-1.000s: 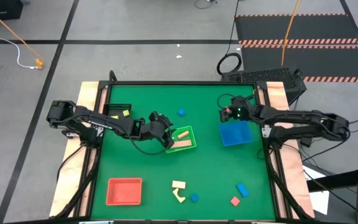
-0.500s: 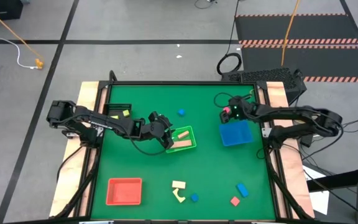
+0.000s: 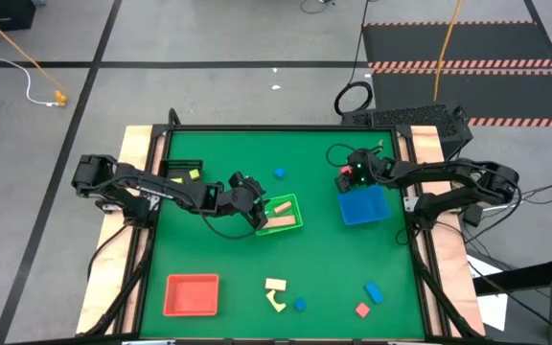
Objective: Sort & place blocks by color
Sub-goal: Put the top left red block into the blue bin
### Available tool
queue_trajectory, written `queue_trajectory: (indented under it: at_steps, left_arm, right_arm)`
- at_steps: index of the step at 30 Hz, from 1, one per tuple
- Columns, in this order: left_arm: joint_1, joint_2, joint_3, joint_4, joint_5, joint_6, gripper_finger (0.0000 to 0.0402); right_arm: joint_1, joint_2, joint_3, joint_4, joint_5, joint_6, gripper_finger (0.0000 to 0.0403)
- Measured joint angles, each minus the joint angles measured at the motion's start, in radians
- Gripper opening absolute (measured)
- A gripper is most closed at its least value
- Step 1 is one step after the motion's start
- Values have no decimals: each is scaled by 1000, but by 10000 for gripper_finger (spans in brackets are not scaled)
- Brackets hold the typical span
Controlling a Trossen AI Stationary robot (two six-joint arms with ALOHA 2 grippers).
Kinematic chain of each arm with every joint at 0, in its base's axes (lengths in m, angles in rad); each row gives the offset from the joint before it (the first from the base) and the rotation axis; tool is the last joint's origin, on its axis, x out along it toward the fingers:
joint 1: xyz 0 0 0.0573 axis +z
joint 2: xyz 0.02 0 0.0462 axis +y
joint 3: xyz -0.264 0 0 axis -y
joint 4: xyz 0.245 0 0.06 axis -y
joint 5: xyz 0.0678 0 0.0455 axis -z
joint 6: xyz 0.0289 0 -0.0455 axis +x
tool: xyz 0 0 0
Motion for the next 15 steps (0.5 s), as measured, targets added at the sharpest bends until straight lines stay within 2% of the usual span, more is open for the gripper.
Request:
queue_trajectory:
  at_steps: [2,8,13,15]
  left_arm:
    - [0,0,0,0,0,0,143]
    - [0,0,0,0,0,0,143]
    - [0,0,0,0,0,-6,143]
    - [0,0,0,0,0,-6,143]
  right_arm:
    - [0,-5,0,8,-19,1,114]
    - [0,-70,0,35,-36,0,114]
    - [0,-178,0,67,-39,24,114]
    - [0,-227,0,88,-83,33,114]
